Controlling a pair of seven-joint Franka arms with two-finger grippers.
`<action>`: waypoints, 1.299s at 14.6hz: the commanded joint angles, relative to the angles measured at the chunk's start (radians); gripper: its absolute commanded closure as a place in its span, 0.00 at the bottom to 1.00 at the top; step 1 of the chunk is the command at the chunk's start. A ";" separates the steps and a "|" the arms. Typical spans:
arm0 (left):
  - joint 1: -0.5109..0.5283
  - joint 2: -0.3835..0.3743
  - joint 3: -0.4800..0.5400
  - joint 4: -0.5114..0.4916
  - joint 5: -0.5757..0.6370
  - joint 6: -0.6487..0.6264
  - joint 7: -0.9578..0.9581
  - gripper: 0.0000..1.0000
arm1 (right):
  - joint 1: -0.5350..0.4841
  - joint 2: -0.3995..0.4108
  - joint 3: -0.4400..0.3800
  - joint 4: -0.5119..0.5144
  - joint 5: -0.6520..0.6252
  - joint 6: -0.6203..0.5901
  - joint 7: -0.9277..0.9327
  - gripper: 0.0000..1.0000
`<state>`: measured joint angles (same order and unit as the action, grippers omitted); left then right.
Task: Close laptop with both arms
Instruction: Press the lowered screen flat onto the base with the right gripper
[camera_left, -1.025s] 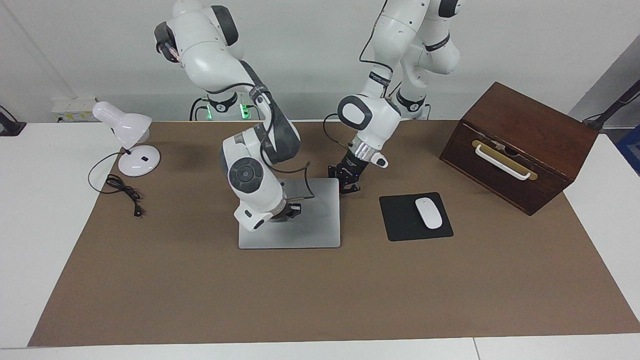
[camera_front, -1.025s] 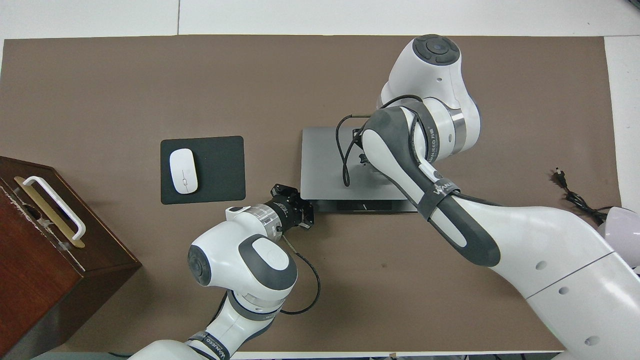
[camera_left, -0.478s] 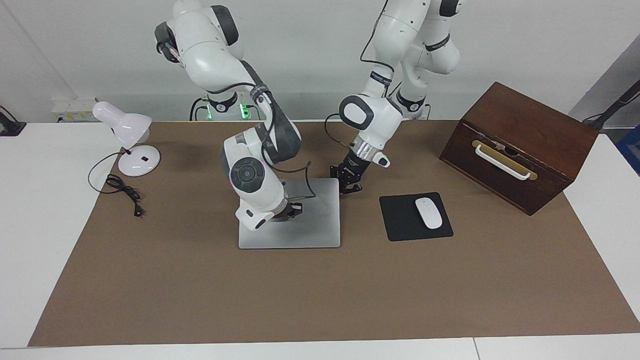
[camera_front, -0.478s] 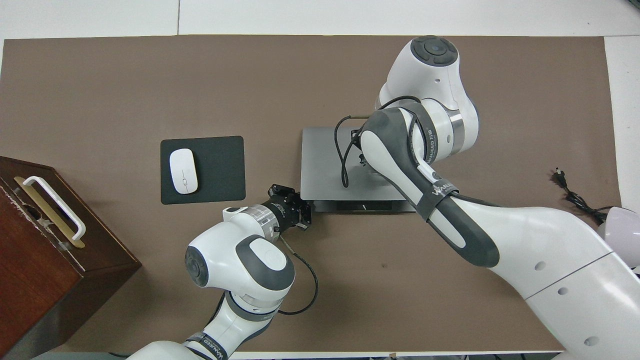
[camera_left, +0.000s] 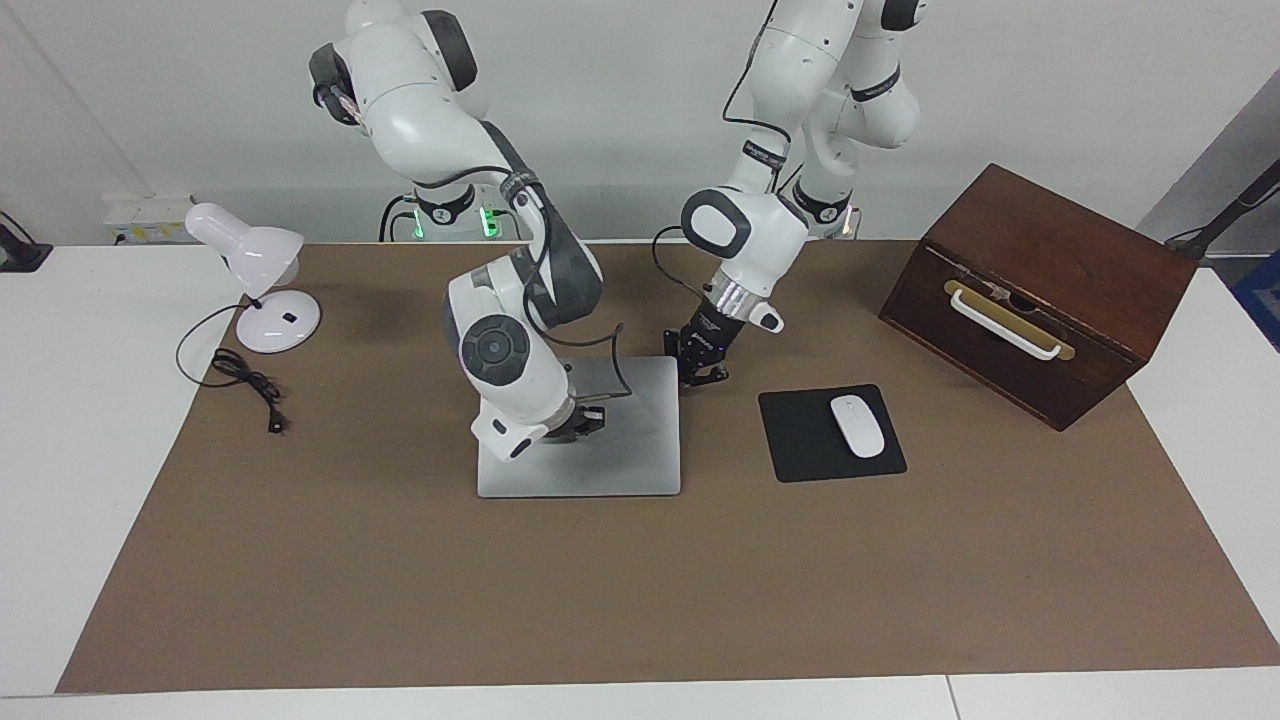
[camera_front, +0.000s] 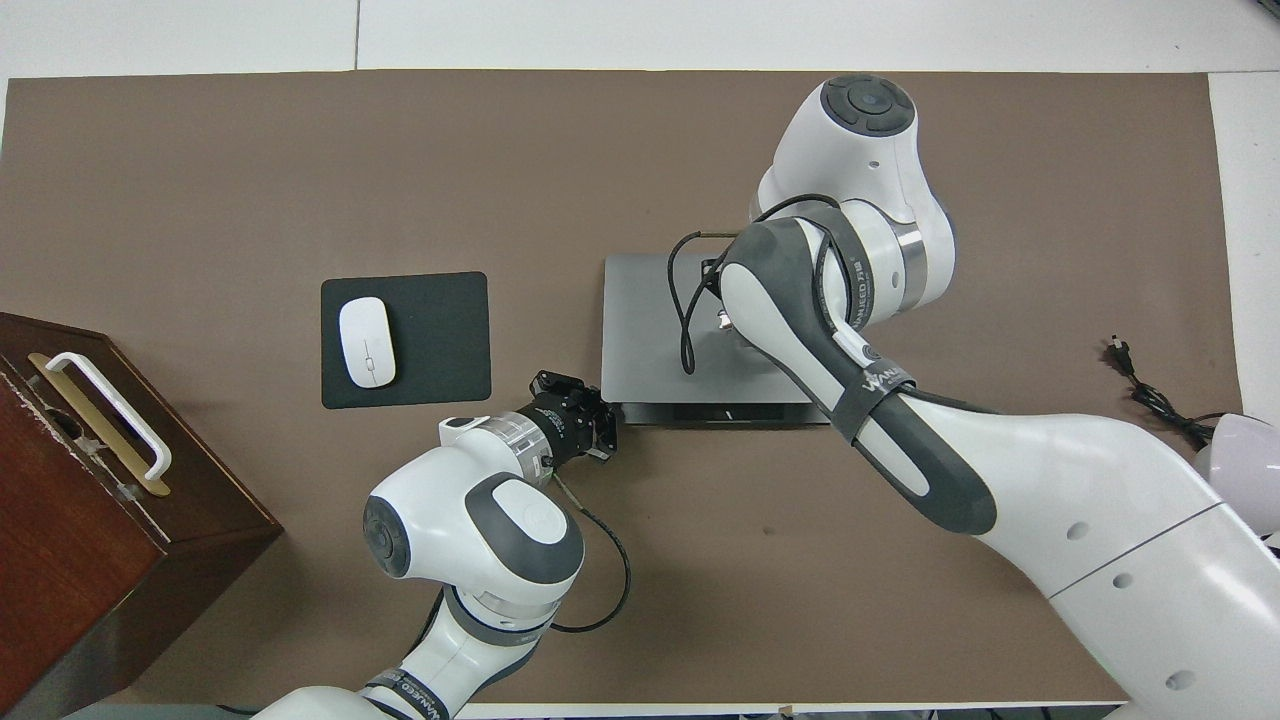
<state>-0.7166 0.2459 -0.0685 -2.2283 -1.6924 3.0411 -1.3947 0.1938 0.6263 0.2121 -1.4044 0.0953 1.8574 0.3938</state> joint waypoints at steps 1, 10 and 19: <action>0.003 -0.010 0.003 -0.042 -0.010 0.013 0.022 1.00 | -0.008 -0.004 0.013 -0.034 0.018 0.040 0.025 1.00; 0.002 -0.010 0.003 -0.045 -0.012 0.013 0.022 1.00 | -0.008 -0.004 0.013 -0.044 0.018 0.055 0.027 1.00; 0.003 -0.010 0.003 -0.045 -0.012 0.013 0.022 1.00 | -0.007 -0.004 0.013 -0.050 0.018 0.065 0.025 1.00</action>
<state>-0.7165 0.2455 -0.0686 -2.2289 -1.6924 3.0412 -1.3940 0.1939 0.6264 0.2129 -1.4331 0.0954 1.8926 0.3962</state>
